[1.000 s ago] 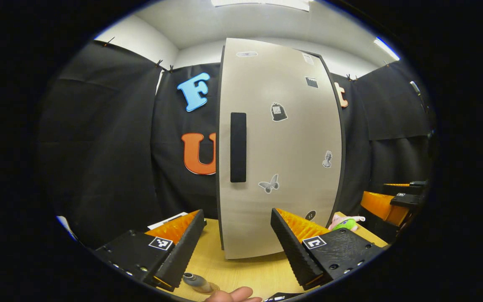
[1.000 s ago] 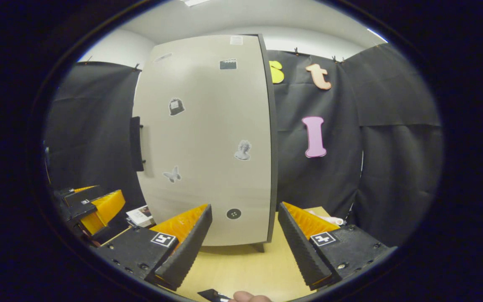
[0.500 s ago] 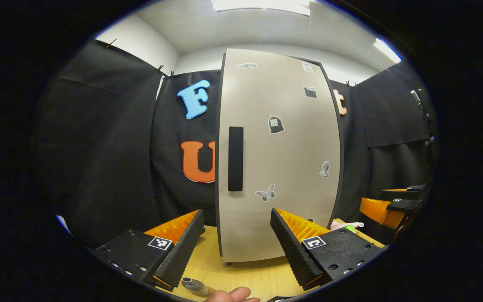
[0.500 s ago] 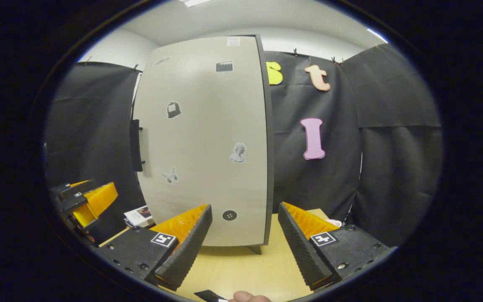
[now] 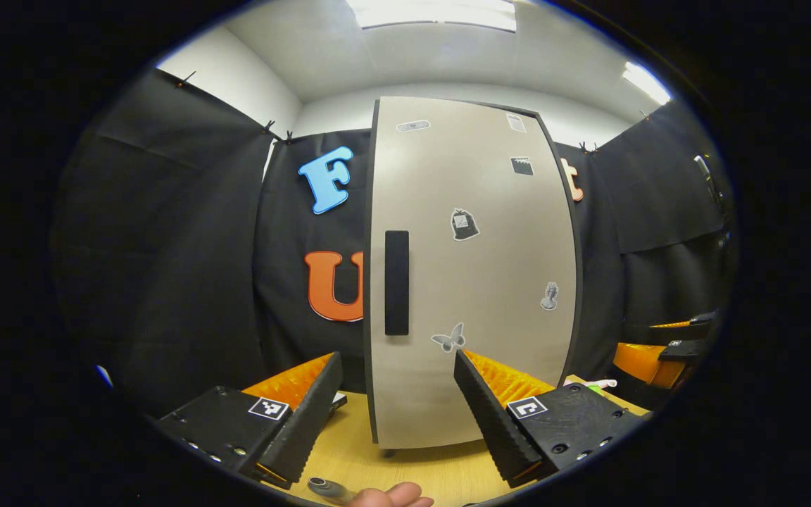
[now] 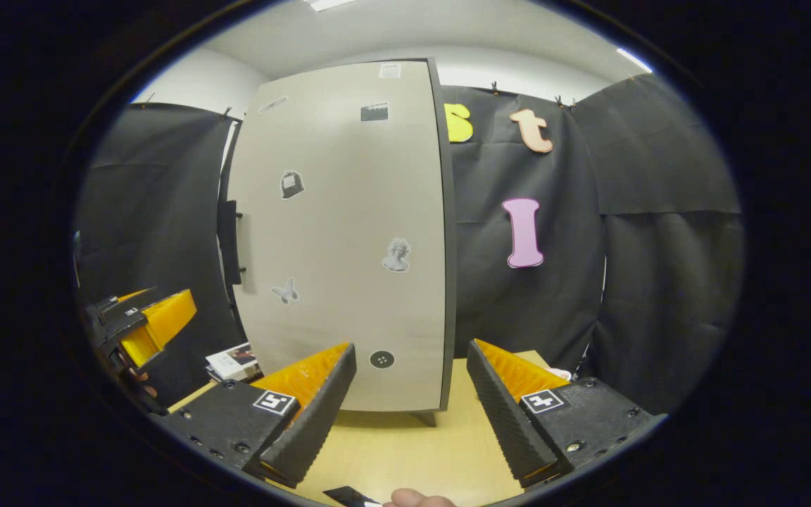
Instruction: Open the cabinet door with the right hand, grasp the bottle in the cabinet with the left hand and place it on the coaster, then close the cabinet door with the right hand.
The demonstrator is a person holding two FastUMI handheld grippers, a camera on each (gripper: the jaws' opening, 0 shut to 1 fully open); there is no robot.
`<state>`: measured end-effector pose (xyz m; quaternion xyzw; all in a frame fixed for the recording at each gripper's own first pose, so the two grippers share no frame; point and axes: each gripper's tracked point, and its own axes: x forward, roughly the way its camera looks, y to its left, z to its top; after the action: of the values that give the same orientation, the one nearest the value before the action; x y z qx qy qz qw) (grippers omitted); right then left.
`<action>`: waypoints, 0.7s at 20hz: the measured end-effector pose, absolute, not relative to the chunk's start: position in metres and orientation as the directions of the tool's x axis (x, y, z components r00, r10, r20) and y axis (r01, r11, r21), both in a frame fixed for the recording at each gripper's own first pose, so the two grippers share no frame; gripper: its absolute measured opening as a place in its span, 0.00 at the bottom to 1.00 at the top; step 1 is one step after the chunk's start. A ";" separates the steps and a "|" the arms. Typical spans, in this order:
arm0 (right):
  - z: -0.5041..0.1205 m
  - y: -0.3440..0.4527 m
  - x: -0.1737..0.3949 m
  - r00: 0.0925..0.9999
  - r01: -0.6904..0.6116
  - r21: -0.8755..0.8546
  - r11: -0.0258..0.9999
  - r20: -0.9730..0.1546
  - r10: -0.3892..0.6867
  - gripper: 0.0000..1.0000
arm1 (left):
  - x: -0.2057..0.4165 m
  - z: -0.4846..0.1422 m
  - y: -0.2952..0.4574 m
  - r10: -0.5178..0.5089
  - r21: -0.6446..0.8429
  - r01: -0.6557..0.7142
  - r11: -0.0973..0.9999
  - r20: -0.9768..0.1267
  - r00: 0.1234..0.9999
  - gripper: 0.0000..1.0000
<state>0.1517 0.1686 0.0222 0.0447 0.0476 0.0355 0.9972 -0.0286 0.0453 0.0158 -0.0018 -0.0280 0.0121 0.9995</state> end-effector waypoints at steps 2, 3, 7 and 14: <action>0.021 0.168 0.151 0.993 -0.061 0.091 0.994 -0.094 0.070 0.99 | -0.027 0.019 0.041 0.010 0.001 -0.010 1.000 0.071 0.997 0.96; 0.022 0.167 0.151 0.993 -0.058 0.091 0.994 -0.094 0.067 0.99 | -0.026 0.022 0.040 0.006 0.001 -0.006 1.000 0.088 0.996 0.97; 0.021 0.167 0.150 0.994 -0.053 0.094 0.994 -0.091 0.062 1.00 | -0.026 0.027 0.034 -0.019 0.013 0.017 1.000 0.121 0.992 0.96; 0.016 0.168 0.149 0.992 -0.056 0.091 0.994 -0.109 0.065 1.00 | -0.021 0.019 0.035 -0.039 0.007 0.038 0.999 0.083 0.996 0.96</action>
<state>0.1487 0.1683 0.0158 0.0440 0.0561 0.0303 0.9970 -0.0211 0.0354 0.0186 0.0027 -0.0414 -0.0192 0.9990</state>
